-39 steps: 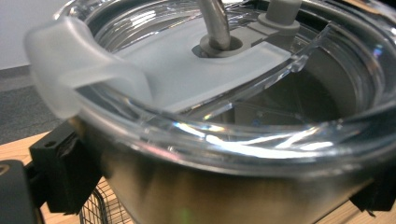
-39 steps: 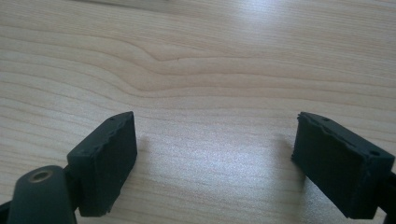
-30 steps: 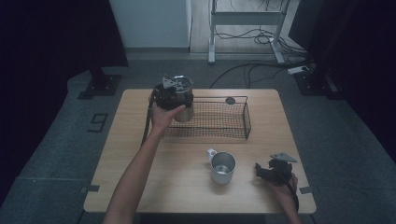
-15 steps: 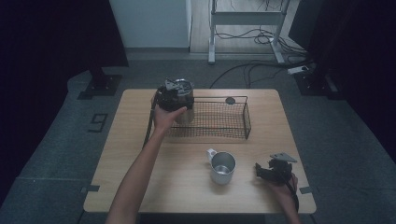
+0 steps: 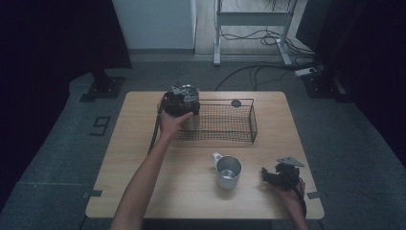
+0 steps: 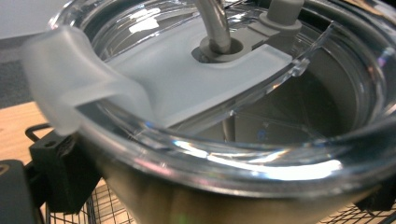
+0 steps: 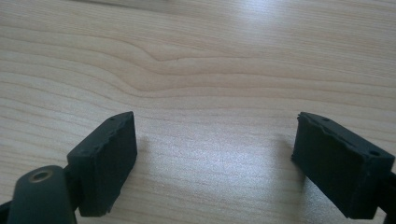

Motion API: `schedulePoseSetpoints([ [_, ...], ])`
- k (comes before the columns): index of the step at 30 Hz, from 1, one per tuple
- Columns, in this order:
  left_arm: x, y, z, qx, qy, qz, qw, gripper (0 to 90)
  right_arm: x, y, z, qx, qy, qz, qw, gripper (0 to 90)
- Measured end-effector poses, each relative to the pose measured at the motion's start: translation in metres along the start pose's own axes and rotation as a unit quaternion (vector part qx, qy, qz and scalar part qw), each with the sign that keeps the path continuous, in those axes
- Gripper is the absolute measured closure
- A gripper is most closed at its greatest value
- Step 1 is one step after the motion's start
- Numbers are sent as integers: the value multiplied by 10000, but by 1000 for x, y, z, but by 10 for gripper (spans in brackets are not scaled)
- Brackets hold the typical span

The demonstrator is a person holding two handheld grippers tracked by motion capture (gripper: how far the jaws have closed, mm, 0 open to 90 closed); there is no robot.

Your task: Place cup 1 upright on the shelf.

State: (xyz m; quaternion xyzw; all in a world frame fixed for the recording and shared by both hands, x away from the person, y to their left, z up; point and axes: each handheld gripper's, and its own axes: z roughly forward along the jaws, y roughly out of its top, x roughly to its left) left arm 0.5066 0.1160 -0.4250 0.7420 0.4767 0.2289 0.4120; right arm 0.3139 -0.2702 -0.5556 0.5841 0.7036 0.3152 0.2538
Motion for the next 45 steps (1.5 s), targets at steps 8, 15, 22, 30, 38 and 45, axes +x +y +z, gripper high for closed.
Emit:
schedulePoseSetpoints([
  [8, 2, -5, 4, 55, 29, -70, 10000, 42, 0, 0, 0, 0, -1, -2, 10000, 133],
  [15, 3, -11, 11, 150, 51, -96, 9998, 42, 0, 0, 0, 1, 0, 0, 10000, 133],
  [22, 4, -17, 18, 232, 60, -132, 9996, 42, 0, 0, 0, 1, -1, -1, 10000, 133],
  [30, 6, -20, 21, 262, 94, -158, 9995, 42, 0, 0, 0, 0, -1, -2, 10000, 133],
  [38, 6, -23, 23, 287, 120, -159, 9994, 41, 0, 0, 0, 0, 0, -3, 10000, 133],
  [45, 3, -28, 22, 251, 154, -78, 9995, 40, 0, 0, 0, 0, 0, -2, 10000, 133],
])
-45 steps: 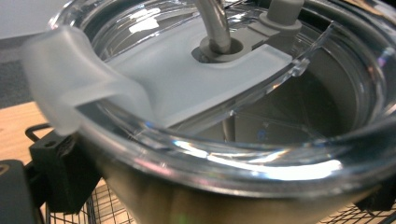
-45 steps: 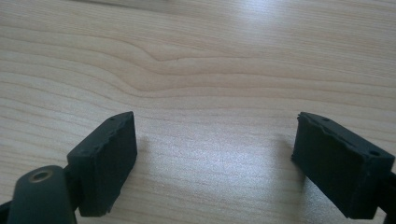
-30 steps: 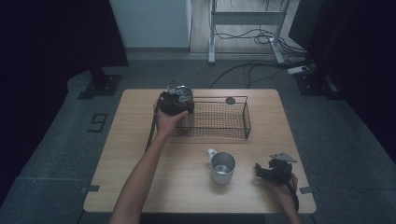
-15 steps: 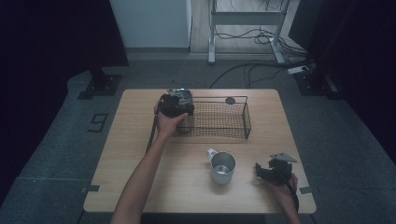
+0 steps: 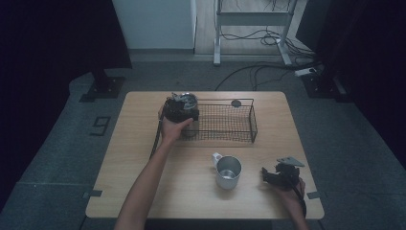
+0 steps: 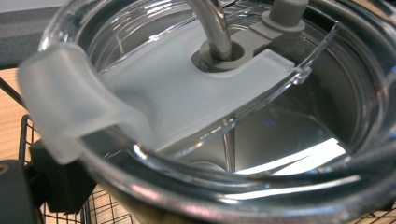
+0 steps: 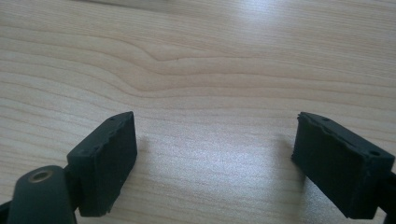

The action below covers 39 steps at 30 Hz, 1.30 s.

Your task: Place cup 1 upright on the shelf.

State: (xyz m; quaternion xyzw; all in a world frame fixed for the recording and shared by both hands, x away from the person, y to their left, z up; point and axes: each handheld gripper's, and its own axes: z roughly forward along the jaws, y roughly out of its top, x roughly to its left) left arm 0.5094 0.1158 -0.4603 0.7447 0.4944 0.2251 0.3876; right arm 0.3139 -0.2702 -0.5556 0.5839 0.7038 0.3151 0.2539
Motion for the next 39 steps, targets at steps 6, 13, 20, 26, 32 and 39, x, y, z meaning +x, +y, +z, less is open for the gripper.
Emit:
schedulePoseSetpoints([
  [6, -1, -3, -2, 24, -15, 84, 10000, 39, 0, 0, 0, 1, -1, 0, 10000, 133],
  [13, -5, -5, -3, -24, 52, 150, 9999, 38, 0, 0, 0, 1, -1, 1, 10000, 133],
  [20, -5, -4, -4, -41, -12, -24, 10000, 17, 0, 0, 0, 1, 0, 1, 10000, 133],
  [26, -5, -2, -11, -126, -20, 11, 9999, 3, 0, 0, 0, 2, 0, 2, 10000, 133],
  [32, -1, -2, -19, -167, -35, -5, 9999, 0, 0, 0, 0, 1, 0, 3, 10000, 133],
  [39, 1, -6, -29, -237, -91, -7, 9997, 0, 0, 0, 0, 1, -1, 3, 10000, 133],
])
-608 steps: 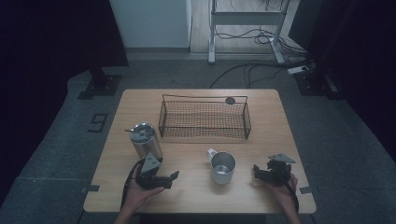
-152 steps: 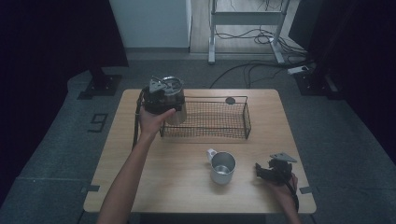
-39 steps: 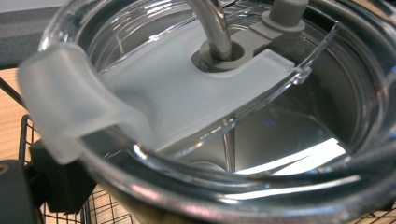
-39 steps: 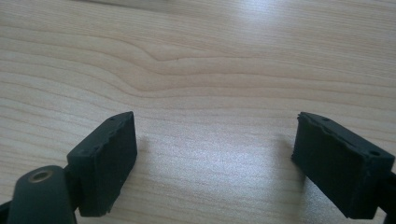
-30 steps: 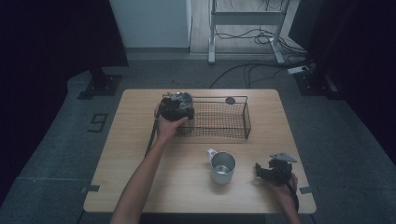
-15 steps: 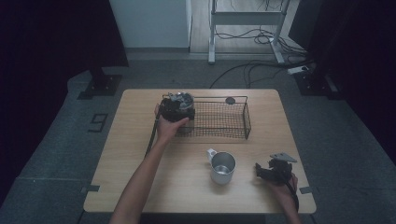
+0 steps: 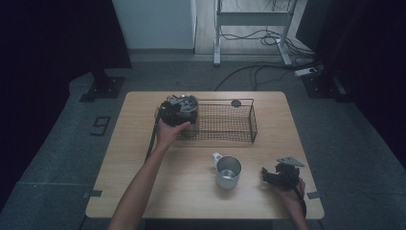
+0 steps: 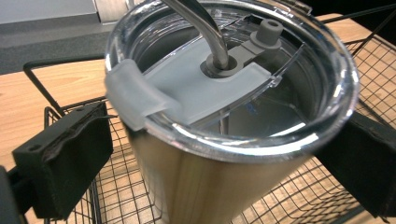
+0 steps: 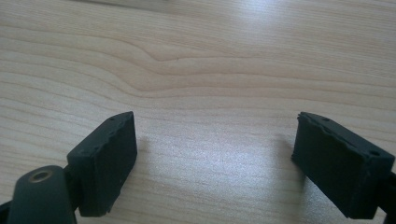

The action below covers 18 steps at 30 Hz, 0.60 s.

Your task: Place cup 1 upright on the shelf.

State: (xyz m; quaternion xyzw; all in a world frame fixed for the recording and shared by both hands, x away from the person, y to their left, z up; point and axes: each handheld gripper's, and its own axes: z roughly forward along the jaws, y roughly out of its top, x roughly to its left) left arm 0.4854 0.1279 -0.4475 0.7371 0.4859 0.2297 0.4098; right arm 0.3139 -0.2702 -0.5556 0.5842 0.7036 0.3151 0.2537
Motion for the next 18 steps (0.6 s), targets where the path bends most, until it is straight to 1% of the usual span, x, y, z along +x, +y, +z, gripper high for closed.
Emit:
schedulePoseSetpoints([
  [2, 1, 0, -4, -40, -29, -18, 10000, 0, 0, 0, 0, -1, 0, -1, 10000, 133],
  [6, 1, -1, -13, -83, -17, 2, 10000, 0, 0, 0, 0, 0, 0, -1, 10000, 133],
  [9, 0, -3, -20, -130, 2, 110, 9999, 4, 0, 0, 0, 4, -5, 12, 10000, 133],
  [14, -2, -5, -27, -135, -96, 97, 9998, 4, 0, 0, 0, 4, -8, 14, 10000, 133],
  [17, -4, -8, -34, -182, -160, 143, 9996, 6, 0, 0, 0, 4, -9, 16, 10000, 133],
  [18, -4, -9, -35, -156, -199, 162, 9996, 6, 0, 0, 0, 4, -9, 16, 10000, 133],
])
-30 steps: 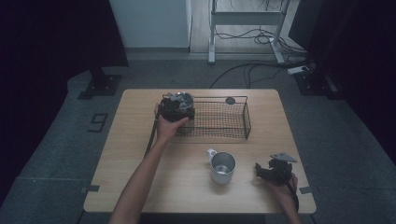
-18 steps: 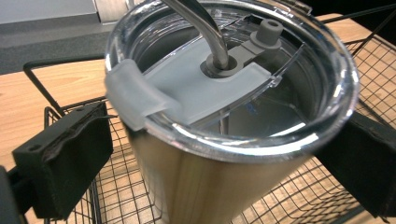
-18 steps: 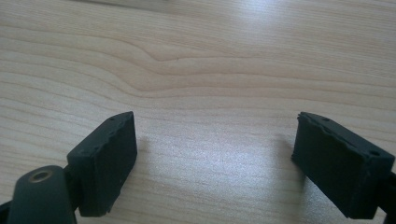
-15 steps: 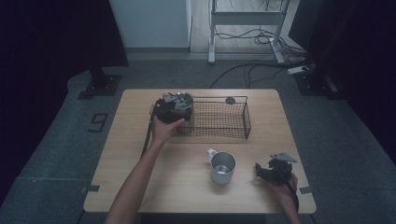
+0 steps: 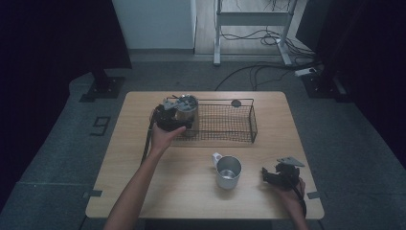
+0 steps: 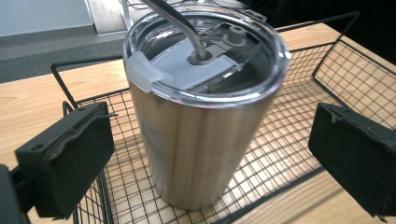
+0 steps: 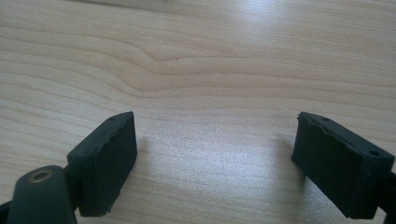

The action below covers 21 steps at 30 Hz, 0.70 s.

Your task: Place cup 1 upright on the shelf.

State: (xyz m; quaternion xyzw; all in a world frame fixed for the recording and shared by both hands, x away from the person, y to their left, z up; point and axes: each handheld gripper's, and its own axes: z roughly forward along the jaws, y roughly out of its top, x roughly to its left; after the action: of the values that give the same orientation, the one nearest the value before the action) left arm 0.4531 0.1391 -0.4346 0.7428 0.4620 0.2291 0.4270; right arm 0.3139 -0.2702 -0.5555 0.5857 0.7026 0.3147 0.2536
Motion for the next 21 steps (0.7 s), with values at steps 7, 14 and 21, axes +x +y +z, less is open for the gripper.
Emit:
schedulePoseSetpoints([
  [7, -6, -10, -18, -88, -153, 62, 9998, 13, 0, 0, 0, -3, -1, -6, 10000, 133],
  [14, -12, -23, -36, -244, -179, 80, 9995, 45, 0, 0, 0, 8, -5, 21, 10000, 133],
  [21, -23, -40, -51, -256, -225, 270, 9991, 49, 0, 0, 0, -1, -13, -8, 10000, 135],
])
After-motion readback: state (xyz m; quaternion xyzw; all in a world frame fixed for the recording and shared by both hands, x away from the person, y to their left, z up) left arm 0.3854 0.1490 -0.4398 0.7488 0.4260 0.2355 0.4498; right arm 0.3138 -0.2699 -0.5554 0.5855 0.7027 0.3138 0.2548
